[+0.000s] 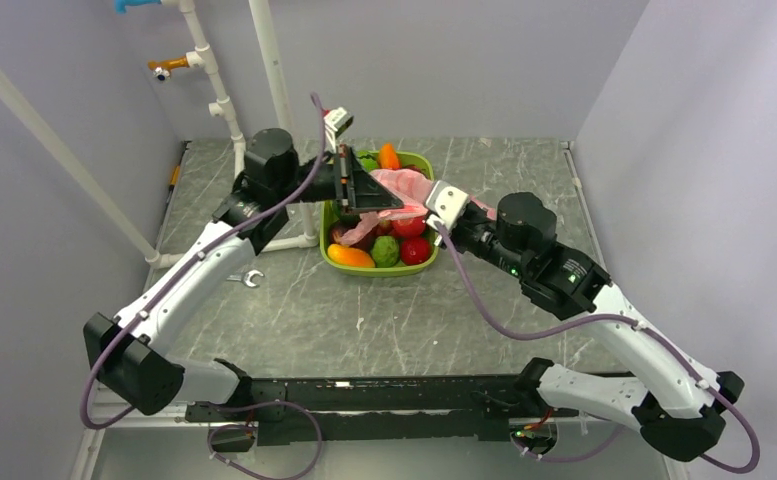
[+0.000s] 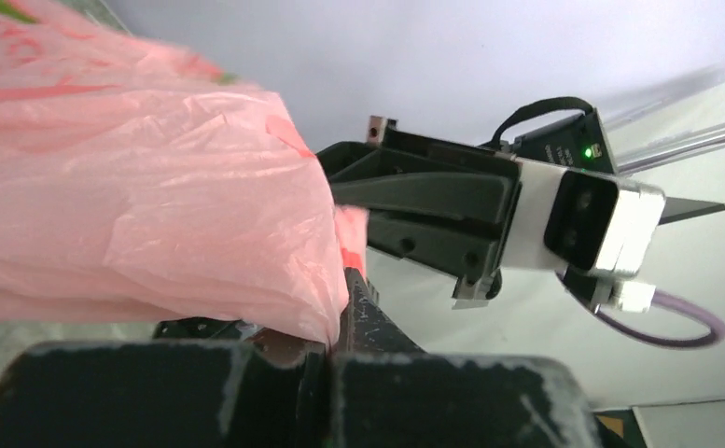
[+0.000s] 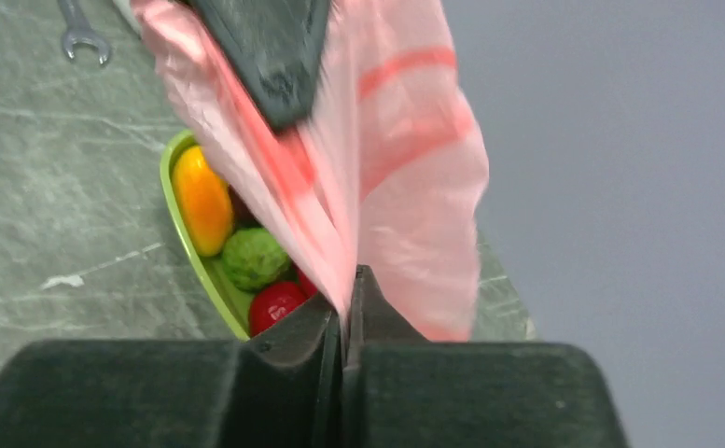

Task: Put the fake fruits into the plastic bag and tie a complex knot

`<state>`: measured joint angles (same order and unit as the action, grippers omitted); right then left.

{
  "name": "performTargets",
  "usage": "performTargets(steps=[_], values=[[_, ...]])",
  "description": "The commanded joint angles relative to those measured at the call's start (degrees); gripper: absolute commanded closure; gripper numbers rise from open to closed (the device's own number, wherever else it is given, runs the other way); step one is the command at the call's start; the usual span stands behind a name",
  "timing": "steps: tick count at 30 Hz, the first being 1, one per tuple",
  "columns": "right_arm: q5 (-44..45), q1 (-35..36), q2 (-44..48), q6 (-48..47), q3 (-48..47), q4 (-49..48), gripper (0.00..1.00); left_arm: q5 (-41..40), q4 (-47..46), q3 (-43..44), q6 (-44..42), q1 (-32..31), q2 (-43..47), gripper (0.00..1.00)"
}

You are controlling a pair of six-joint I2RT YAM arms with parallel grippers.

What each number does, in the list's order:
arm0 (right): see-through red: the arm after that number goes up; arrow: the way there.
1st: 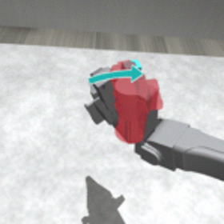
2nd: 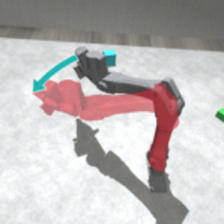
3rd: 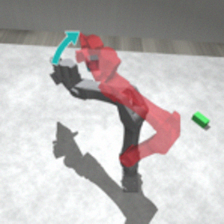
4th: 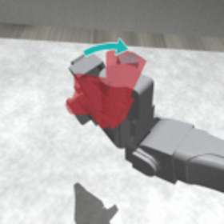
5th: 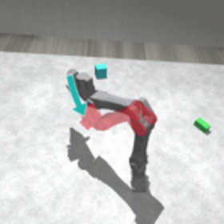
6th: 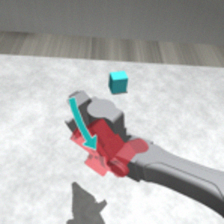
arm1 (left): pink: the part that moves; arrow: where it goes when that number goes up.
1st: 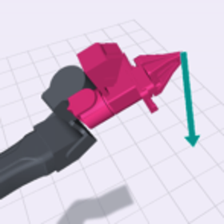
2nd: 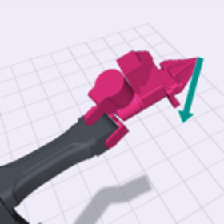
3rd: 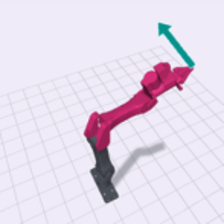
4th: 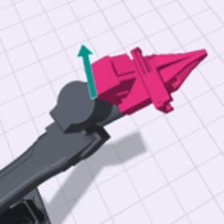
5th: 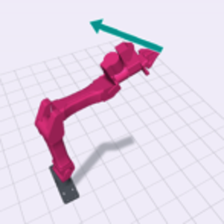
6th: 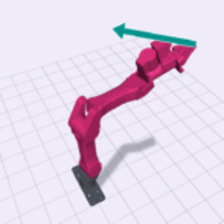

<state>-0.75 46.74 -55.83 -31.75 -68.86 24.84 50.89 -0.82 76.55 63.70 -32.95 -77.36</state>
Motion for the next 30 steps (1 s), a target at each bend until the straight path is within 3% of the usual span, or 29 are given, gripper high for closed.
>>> performTargets(steps=[1, 3, 6, 8, 12, 14, 17, 21, 26, 27, 28, 30], values=[[7.2, -4.2, 5.4, -0.4, -0.6, 3.9, 1.00, 10.5, 0.6, -0.7, -7.6, 8.2, 6.4, 1.00], [0.6, -8.0, 7.0, 0.4, -1.7, 6.8, 1.00, 13.1, 6.9, 0.3, -13.1, 12.0, 7.7, 0.95], [-12.6, -13.8, 7.3, 3.5, -5.2, 10.8, 1.00, 11.7, 19.1, 3.6, -29.4, 15.5, 10.6, 0.70], [-21.8, -16.2, 6.7, 6.0, -7.6, 12.3, 1.00, 6.3, 24.3, 3.7, -41.5, 16.3, 13.8, 0.50], [-32.5, -16.7, 4.7, 7.7, -12.0, 15.2, 1.00, -0.8, 17.9, -7.4, -60.7, 16.1, 23.2, 0.08], [-36.6, -16.7, 3.7, 8.6, -14.1, 16.5, 1.00, 0.1, 13.6, -12.1, -70.0, 15.2, 27.2, 0.01], [-41.2, -16.7, 2.2, 12.3, -17.6, 16.9, 1.00, -4.6, 9.4, -14.8, -74.8, 11.9, 28.1, 0.01], [-45.5, -16.7, 0.2, 18.8, -19.7, 14.5, 1.00, -1.7, 8.2, -13.5, -70.9, 8.2, 24.5, 0.00], [-49.2, -16.7, -0.4, 23.5, -18.3, 10.3, 1.00, -5.1, 3.8, -15.4, -68.2, -1.3, 22.2, 0.01], [-49.0, -16.7, -0.5, 22.8, -18.7, 11.0, 1.00, -5.4, 4.3, -15.2, -67.7, -2.0, 21.6, 0.07], [-48.0, -16.7, -0.6, 22.3, -19.3, 12.2, 1.00, -4.1, 6.5, -14.4, -67.5, -2.0, 20.9, 0.28], [-44.1, -17.2, -1.2, 20.2, -21.5, 16.4, 1.00, -3.4, 15.5, -10.6, -69.2, -0.1, 19.9, 0.82]])
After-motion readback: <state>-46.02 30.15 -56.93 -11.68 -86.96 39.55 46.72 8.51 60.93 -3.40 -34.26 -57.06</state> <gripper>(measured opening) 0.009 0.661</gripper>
